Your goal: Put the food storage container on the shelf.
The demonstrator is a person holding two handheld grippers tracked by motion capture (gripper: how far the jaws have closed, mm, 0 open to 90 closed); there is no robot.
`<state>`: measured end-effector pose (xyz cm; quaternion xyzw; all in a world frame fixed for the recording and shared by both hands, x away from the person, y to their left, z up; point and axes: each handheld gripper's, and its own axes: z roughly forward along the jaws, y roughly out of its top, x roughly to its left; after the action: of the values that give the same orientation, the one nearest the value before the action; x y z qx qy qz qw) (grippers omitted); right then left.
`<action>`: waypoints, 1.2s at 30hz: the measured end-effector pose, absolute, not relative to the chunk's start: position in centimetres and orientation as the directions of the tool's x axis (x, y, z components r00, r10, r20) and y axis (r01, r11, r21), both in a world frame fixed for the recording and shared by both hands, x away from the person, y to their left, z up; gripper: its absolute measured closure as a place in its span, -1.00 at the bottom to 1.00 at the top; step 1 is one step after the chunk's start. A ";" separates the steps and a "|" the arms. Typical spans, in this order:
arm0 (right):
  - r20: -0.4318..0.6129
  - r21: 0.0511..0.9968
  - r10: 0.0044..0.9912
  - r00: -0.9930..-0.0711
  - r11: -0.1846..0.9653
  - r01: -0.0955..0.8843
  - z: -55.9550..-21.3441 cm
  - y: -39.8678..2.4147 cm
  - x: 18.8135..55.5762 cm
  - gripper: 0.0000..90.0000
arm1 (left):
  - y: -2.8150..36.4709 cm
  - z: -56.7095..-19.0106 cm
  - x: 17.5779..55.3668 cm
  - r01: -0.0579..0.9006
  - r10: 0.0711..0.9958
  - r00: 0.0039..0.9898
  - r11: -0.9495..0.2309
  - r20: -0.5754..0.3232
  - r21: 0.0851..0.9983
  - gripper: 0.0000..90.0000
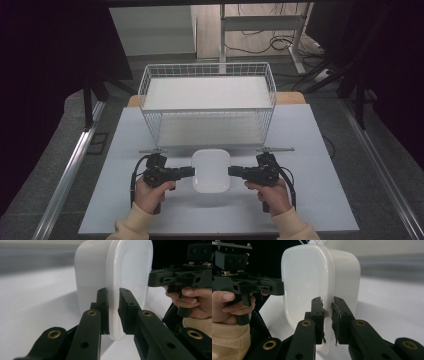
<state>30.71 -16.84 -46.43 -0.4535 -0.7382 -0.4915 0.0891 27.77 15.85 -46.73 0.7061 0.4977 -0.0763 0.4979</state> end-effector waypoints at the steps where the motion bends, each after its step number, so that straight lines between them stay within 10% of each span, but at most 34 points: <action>1: 0.570 0.653 0.582 -0.579 0.107 0.750 -46.2 -16.8 30.7 0.77 | 15.8 -46.6 27.7 0.774 0.628 0.496 -0.008 -0.599 0.633 0.78; 36: 0.419 0.827 0.537 -0.732 0.108 0.552 -33.9 -15.7 34.9 0.77 | 17.3 -34.2 31.4 0.590 0.636 0.622 0.002 -0.456 0.808 0.78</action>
<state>34.90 -15.69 -33.90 -0.3659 -0.7443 -0.5586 0.0068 31.40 17.33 -34.20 0.7061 0.4340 0.0207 0.5591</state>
